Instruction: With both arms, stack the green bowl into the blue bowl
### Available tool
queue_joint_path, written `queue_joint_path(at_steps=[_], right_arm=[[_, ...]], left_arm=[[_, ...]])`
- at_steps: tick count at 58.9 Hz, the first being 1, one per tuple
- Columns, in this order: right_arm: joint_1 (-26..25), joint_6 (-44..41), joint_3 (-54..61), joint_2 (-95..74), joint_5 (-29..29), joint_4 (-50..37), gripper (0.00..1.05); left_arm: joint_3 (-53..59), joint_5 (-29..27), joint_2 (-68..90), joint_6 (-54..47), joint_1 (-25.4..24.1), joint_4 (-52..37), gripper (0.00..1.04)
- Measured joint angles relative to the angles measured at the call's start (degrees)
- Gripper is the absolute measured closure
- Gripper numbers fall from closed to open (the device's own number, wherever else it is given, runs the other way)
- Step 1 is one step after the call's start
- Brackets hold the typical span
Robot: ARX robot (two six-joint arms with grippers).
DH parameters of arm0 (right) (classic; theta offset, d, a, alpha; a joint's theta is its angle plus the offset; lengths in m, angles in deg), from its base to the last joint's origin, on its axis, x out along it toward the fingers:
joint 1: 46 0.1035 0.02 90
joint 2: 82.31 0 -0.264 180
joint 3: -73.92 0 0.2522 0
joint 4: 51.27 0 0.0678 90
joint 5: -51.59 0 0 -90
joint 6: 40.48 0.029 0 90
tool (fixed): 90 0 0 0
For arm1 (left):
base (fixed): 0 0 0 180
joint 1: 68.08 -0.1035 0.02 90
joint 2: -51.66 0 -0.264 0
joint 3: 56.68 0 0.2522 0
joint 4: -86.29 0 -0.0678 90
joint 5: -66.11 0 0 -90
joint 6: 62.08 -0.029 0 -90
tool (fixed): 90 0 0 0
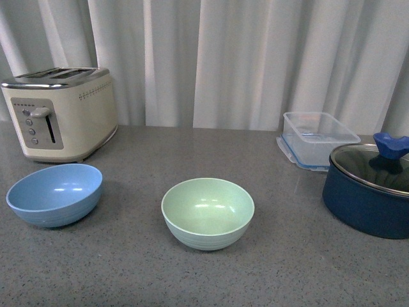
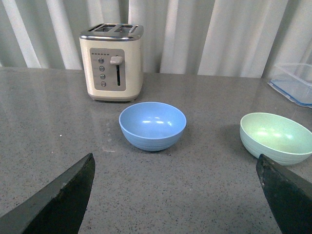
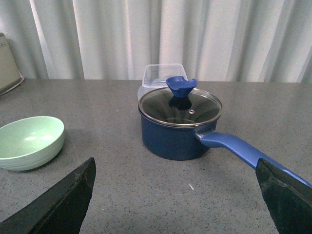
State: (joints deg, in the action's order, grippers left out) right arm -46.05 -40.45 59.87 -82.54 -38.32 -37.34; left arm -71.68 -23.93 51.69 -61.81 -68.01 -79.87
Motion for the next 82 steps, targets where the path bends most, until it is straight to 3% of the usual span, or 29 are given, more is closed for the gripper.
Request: queue_joint_path(at_steps=[41, 45, 48, 63, 82], right_arm=[[0.0, 0.0, 0.0, 0.0, 0.0, 0.0, 0.10], [0.0, 0.0, 0.0, 0.0, 0.0, 0.0, 0.10], [0.0, 0.0, 0.0, 0.0, 0.0, 0.0, 0.10], [0.0, 0.0, 0.0, 0.0, 0.0, 0.0, 0.10], [0.0, 0.0, 0.0, 0.0, 0.0, 0.0, 0.10]], left_arm=[[-0.1, -1.2, 0.3, 0.3, 0.3, 0.4, 0.07], [-2.7, -10.3, 5.4, 2.9, 1.7, 6.0, 0.07], [-4.9, -12.0, 11.2, 3.7, 0.7, 6.4, 0.07], [-22.2, -7.8, 36.7, 6.3, -8.0, 7.4, 0.07], [-40.6, -3.9, 71.1, 13.2, -9.7, 8.3, 0.07]])
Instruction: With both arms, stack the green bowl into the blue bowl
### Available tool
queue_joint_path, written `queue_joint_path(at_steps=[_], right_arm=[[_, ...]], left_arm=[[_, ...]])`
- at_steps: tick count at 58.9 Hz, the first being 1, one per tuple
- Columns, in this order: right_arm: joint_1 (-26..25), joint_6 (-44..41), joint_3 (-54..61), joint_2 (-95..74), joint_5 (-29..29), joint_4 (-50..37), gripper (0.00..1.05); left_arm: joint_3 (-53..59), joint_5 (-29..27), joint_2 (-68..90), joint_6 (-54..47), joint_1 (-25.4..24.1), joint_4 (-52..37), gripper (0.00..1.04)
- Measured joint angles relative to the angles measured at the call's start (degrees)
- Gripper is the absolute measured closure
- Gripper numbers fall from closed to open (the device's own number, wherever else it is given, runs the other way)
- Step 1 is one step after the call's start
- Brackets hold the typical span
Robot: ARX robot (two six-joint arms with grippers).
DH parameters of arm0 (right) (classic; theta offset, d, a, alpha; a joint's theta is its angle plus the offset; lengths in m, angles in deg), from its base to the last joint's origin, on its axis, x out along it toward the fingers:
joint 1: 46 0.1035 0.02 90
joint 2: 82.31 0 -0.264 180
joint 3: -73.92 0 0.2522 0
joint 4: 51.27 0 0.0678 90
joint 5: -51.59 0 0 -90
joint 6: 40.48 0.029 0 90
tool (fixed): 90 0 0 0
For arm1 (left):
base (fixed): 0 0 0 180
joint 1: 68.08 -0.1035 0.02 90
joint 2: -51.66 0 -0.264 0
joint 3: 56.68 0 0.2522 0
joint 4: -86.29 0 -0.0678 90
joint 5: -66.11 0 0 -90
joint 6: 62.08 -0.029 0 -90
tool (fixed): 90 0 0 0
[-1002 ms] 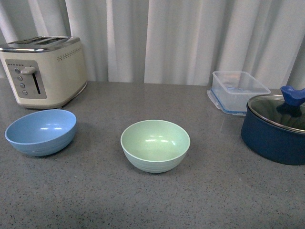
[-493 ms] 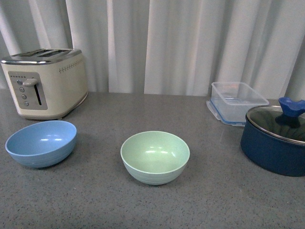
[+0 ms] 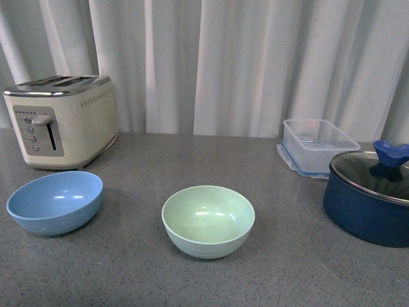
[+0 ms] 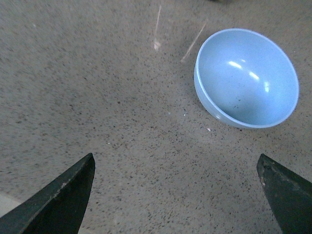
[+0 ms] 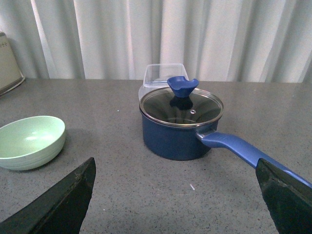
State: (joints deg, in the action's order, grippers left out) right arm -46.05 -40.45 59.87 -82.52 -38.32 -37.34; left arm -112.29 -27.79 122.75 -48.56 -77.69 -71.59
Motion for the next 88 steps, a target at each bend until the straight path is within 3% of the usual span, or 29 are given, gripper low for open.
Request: queue_joint_path(at_steps=[15, 43, 49, 66, 72, 88], right_arm=[[0.0, 0.0, 0.0, 0.0, 0.0, 0.0, 0.10], [0.0, 0.0, 0.0, 0.0, 0.0, 0.0, 0.10], [0.0, 0.0, 0.0, 0.0, 0.0, 0.0, 0.10], [0.0, 0.0, 0.0, 0.0, 0.0, 0.0, 0.10], [0.0, 0.0, 0.0, 0.0, 0.0, 0.0, 0.10], [0.0, 0.0, 0.0, 0.0, 0.0, 0.0, 0.10]], left_arm=[[-12.9, 0.1, 21.0, 4.8, 2.7, 1.6, 0.07], [-28.8, -1.8, 39.8, 10.0, 4.5, 4.2, 0.08], [-29.9, -2.2, 40.8, 10.1, 4.7, 4.5, 0.29], [-30.1, -2.1, 41.0, 10.4, 5.1, 4.8, 0.75], [-29.4, -1.7, 40.0, 10.7, 5.5, 4.8, 1.00], [-26.6, -0.6, 35.6, 11.9, 10.6, 4.6, 1.01]])
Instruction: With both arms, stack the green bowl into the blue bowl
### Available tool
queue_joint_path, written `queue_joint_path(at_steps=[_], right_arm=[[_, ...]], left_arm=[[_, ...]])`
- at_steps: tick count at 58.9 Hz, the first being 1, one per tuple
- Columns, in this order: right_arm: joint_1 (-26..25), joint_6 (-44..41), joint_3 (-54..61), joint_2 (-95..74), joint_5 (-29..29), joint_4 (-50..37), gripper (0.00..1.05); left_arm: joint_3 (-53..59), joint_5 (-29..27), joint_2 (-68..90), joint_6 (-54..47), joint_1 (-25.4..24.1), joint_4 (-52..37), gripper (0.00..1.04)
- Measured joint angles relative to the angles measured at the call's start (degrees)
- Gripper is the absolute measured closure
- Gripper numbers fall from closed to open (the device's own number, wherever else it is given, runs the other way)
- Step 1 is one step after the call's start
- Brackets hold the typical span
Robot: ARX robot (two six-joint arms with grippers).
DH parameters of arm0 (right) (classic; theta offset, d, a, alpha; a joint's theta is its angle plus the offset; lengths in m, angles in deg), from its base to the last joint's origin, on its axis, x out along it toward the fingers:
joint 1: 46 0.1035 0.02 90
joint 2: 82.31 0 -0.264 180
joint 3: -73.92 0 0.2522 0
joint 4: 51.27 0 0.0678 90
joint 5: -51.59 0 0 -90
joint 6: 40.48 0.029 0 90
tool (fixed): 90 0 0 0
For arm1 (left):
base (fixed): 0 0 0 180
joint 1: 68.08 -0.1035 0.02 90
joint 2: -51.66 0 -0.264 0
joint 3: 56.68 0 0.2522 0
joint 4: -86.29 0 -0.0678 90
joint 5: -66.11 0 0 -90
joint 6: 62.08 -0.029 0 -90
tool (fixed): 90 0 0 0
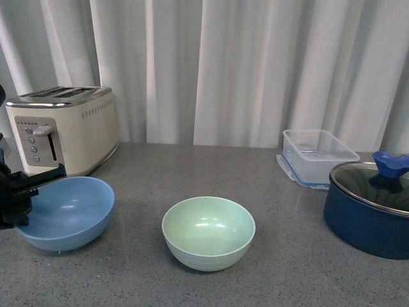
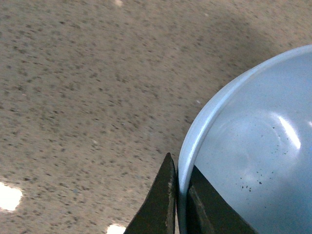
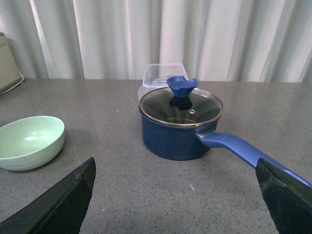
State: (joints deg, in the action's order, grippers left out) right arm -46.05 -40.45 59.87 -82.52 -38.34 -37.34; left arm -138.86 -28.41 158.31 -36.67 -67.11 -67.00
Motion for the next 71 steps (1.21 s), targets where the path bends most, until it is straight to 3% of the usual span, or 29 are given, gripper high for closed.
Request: queue_joint_path(at_steps=[12, 33, 57, 68, 71], right_arm=[[0.0, 0.0, 0.0, 0.0, 0.0, 0.0, 0.10], [0.0, 0.0, 0.0, 0.0, 0.0, 0.0, 0.10], [0.0, 0.0, 0.0, 0.0, 0.0, 0.0, 0.10], [0.0, 0.0, 0.0, 0.0, 0.0, 0.0, 0.10], [0.0, 0.0, 0.0, 0.0, 0.0, 0.0, 0.10]], left_arm=[[0.5, 0.0, -0.1, 0.7, 4.3, -0.2, 1.01], [-0.1, -0.5, 2.9, 1.5, 5.4, -0.6, 1.01], [-0.5, 3.8, 1.8, 2.1, 5.1, -2.1, 0.37], [5.4, 3.0, -10.3, -1.8, 5.4, -13.4, 0.06], [6.7, 2.0, -13.5, -3.8, 5.6, -17.1, 0.08]])
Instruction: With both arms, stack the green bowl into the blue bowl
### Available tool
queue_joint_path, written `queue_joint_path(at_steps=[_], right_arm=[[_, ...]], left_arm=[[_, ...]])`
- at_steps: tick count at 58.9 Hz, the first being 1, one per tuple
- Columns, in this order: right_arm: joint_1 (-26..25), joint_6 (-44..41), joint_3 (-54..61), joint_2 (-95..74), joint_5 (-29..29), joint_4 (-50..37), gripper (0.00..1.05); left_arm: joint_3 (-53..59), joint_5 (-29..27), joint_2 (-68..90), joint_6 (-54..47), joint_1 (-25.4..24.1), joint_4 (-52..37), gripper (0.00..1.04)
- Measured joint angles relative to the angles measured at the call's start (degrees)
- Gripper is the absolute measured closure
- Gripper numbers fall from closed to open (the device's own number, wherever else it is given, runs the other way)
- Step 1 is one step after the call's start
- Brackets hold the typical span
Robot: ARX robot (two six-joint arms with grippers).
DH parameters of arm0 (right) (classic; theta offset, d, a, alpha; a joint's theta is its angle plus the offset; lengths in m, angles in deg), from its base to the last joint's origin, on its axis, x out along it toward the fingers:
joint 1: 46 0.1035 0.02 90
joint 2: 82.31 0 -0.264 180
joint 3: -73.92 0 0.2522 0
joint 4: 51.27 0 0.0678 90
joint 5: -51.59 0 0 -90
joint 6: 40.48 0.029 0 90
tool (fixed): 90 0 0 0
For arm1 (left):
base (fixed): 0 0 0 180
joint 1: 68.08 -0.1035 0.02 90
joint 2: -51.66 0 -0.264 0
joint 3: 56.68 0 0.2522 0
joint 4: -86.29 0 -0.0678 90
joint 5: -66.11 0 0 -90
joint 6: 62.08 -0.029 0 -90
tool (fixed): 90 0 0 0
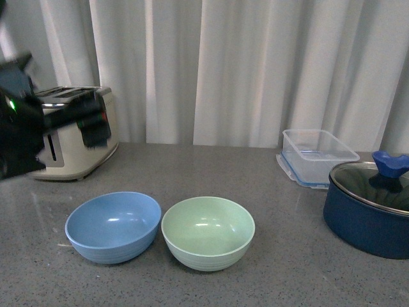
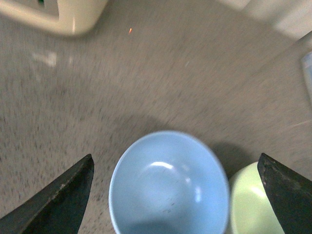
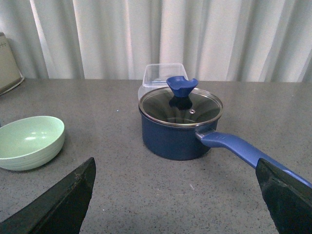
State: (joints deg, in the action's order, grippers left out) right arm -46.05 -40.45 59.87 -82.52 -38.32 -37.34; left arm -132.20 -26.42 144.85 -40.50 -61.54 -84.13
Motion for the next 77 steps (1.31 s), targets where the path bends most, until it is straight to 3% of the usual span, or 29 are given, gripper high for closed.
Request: queue_joint_path(at_steps=[7, 11, 27, 31, 38, 64, 70, 77], right_arm=[[0.0, 0.0, 0.0, 0.0, 0.0, 0.0, 0.10], [0.0, 0.0, 0.0, 0.0, 0.0, 0.0, 0.10], [0.0, 0.0, 0.0, 0.0, 0.0, 0.0, 0.10], [0.0, 0.0, 0.0, 0.0, 0.0, 0.0, 0.10], [0.0, 0.0, 0.0, 0.0, 0.0, 0.0, 0.10], [0.0, 0.0, 0.0, 0.0, 0.0, 0.0, 0.10], [0.0, 0.0, 0.0, 0.0, 0.0, 0.0, 0.10], [0.0, 0.0, 0.0, 0.0, 0.0, 0.0, 0.10]], left_arm=[[12.8, -3.3, -5.3, -12.6, -0.2, -29.8, 0.29], [21.4, -2.9, -7.0, -17.3, -0.6, -40.5, 0.43], [40.1, -0.9, -19.2, -20.7, -3.0, -47.8, 1.01], [43.8, 2.2, -22.3, -21.1, -4.7, -47.9, 1.01], [48.0, 2.1, -27.0, -21.1, -6.5, -47.8, 1.01], [57.0, 2.4, -43.4, -21.1, -6.5, -40.1, 1.01], [59.4, 2.4, -44.5, -21.1, -6.5, -42.2, 1.01], [60.5, 2.4, -51.1, -21.1, -6.5, -36.3, 1.01]])
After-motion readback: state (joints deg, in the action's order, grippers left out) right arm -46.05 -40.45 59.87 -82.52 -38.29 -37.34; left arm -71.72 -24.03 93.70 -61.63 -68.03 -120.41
